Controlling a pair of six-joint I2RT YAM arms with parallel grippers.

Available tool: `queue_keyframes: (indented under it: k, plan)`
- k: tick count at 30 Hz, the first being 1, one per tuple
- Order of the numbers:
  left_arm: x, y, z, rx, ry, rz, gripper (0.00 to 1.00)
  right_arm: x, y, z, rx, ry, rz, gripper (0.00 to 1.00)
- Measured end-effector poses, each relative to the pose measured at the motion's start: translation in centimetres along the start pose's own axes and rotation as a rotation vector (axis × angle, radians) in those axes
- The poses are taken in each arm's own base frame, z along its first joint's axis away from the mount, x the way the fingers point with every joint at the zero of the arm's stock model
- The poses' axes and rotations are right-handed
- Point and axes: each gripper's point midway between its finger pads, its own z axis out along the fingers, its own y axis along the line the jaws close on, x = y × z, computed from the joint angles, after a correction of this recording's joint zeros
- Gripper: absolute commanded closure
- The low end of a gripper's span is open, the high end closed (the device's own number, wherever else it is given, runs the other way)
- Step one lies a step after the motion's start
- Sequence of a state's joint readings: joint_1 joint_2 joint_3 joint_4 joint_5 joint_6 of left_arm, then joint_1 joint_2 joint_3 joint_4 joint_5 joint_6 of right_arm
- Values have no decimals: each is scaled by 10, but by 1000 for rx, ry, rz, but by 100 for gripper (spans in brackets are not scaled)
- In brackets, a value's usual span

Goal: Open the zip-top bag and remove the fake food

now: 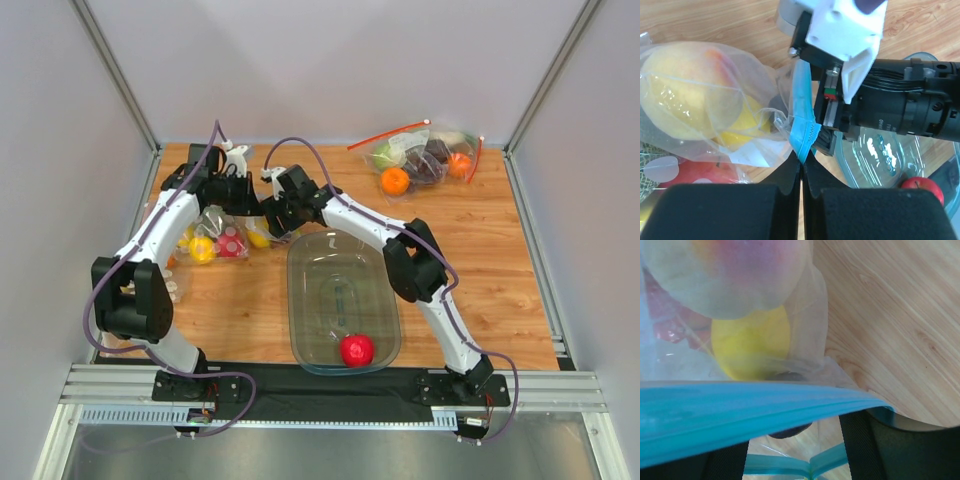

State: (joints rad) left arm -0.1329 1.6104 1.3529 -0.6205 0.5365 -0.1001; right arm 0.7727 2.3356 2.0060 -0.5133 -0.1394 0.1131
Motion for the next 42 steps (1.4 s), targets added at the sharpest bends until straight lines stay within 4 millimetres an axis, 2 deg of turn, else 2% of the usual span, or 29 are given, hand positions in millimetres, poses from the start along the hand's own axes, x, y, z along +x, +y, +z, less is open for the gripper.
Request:
queue_keyframes:
  k: [17,22,26,33,40,42]
  plan:
    - [20,-3,8,-41,76,9,100,26,-3,7,19,95,-55,38]
    - [25,-6,9,-43,96,15,100,37,-1,12,24,112,-65,45]
    - [24,-8,10,-35,92,21,100,38,2,16,21,97,-69,59]
    - [25,-13,11,-18,95,23,100,38,2,12,44,42,-48,77]
    - [28,-26,14,22,106,43,100,47,-5,-2,66,5,32,80]
    - [27,-21,14,-3,104,53,100,47,-7,-7,72,0,47,80]
